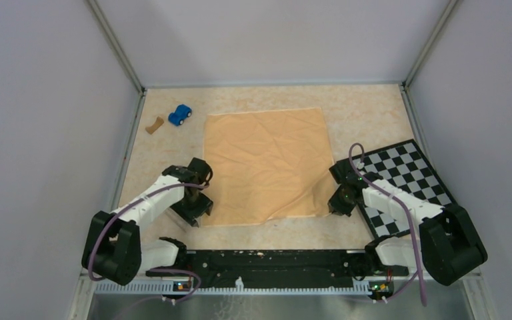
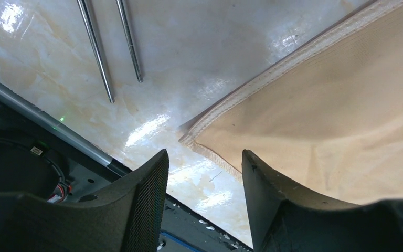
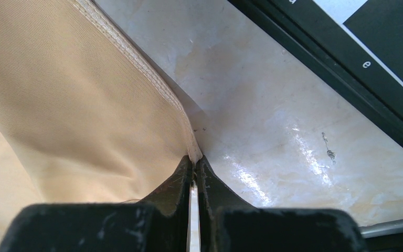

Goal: Fold the napkin into a case and place the utensils inside
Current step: Pick up the flattened napkin from the center of the board.

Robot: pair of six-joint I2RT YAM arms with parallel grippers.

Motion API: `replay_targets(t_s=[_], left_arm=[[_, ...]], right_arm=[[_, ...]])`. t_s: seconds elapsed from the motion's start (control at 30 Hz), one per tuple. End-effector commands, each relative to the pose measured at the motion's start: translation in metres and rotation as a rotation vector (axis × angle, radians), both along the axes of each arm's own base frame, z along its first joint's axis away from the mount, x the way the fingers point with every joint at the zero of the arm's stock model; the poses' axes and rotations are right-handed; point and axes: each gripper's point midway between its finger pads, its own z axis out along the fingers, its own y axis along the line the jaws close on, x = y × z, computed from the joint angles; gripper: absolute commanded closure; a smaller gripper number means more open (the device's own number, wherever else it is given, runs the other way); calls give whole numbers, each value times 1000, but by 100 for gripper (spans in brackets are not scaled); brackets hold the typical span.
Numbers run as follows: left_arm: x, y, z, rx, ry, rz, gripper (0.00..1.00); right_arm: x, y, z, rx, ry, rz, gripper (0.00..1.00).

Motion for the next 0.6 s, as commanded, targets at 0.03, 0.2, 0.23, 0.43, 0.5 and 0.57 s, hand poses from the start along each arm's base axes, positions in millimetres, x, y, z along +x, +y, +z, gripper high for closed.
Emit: replay_targets(t_s=[0.03, 0.2, 0.23, 0.43, 0.5, 0.57], left_arm=[[-1, -2, -9, -1, 21, -4, 42], [-6, -2, -21, -2, 41, 3, 42], [-6, -1, -23, 0, 44, 4, 43], [-16, 4, -42, 22, 75, 24, 46], [-16, 6, -47, 28, 67, 27, 57], [-13, 7, -49, 35, 53, 25, 71]], right_arm=[[-9, -6, -10, -19, 26, -5, 100], [-9, -7, -10, -21, 25, -6, 100], [-9, -7, -10, -21, 25, -7, 100], [-9, -5, -11, -10, 26, -11, 100], [-9, -5, -11, -7, 27, -10, 100], [-9, -4, -10, -6, 25, -9, 100]])
